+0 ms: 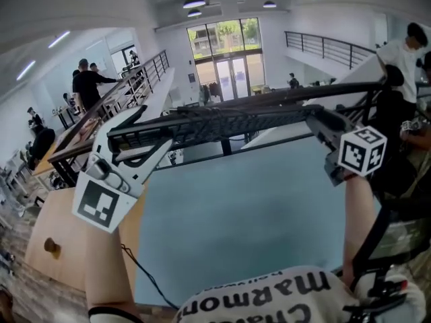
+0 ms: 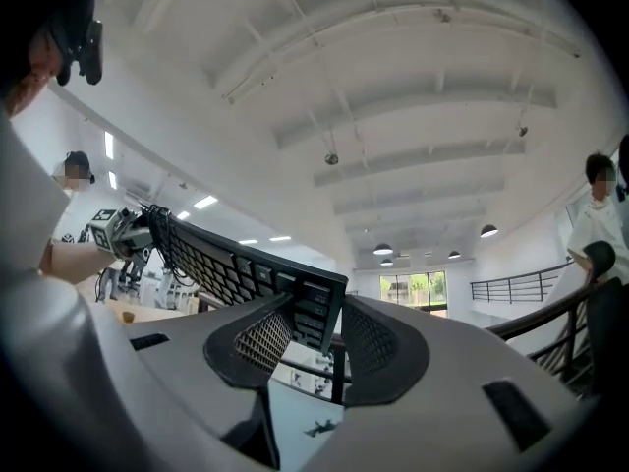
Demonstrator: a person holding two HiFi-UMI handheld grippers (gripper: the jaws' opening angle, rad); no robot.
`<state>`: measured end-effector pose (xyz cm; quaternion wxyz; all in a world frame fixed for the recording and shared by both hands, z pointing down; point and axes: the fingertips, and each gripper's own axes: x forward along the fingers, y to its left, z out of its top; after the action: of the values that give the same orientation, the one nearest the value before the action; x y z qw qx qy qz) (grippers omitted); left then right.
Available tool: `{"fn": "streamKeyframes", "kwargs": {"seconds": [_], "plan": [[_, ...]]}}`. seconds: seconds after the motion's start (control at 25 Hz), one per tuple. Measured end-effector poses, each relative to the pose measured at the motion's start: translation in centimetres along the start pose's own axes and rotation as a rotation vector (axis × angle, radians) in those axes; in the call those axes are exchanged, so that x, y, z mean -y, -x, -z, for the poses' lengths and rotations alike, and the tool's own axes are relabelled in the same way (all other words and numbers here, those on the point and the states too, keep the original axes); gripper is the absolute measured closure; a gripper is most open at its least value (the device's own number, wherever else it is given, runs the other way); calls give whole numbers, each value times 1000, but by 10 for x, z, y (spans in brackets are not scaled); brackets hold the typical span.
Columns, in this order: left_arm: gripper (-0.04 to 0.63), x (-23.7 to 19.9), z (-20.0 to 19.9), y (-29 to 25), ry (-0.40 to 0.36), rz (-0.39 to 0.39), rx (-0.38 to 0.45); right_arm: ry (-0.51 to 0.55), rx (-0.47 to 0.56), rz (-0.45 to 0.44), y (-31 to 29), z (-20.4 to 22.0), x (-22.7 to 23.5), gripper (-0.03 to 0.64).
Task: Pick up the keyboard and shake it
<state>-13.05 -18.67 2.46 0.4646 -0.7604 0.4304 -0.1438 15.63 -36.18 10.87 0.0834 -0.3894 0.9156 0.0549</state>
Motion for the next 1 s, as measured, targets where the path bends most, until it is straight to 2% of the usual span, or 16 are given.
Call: {"fn": "streamKeyframes", "kwargs": {"seconds": [0.08, 0.12, 0.2, 0.32, 0.4, 0.48, 0.64, 0.76, 0.84, 0.92, 1.0], "plan": [[330, 7, -11, 4, -106, 23, 2, -33, 26, -16, 5, 1, 0, 459], [330, 7, -12, 4, -122, 29, -4, -40, 37, -18, 5, 1, 0, 459], [330, 6, -14, 4, -106, 25, -10, -42, 45, -11, 5, 2, 0, 459], [330, 10, -21, 2, -186, 53, 17, -47, 59, -14, 5, 5, 1, 459], [331, 6, -19, 1, -160, 45, 11, -45, 66, -10, 2, 6, 2, 459], [331, 9, -20, 0, -201, 56, 22, -56, 80, -9, 1, 10, 2, 459], [331, 8, -19, -2, -222, 49, 29, -29, 116, 3, 4, 5, 4, 459], [330, 7, -17, 1, -186, 24, 41, 17, 126, 8, 3, 2, 2, 459], [330, 11, -19, 3, -225, 30, 62, 36, 152, 5, 6, 0, 0, 459], [331, 11, -18, 7, -222, 20, 57, 75, 182, 14, 9, -3, -2, 459], [333, 16, -30, 15, -287, 16, 84, 102, 209, 17, 13, -6, -7, 459]]}}
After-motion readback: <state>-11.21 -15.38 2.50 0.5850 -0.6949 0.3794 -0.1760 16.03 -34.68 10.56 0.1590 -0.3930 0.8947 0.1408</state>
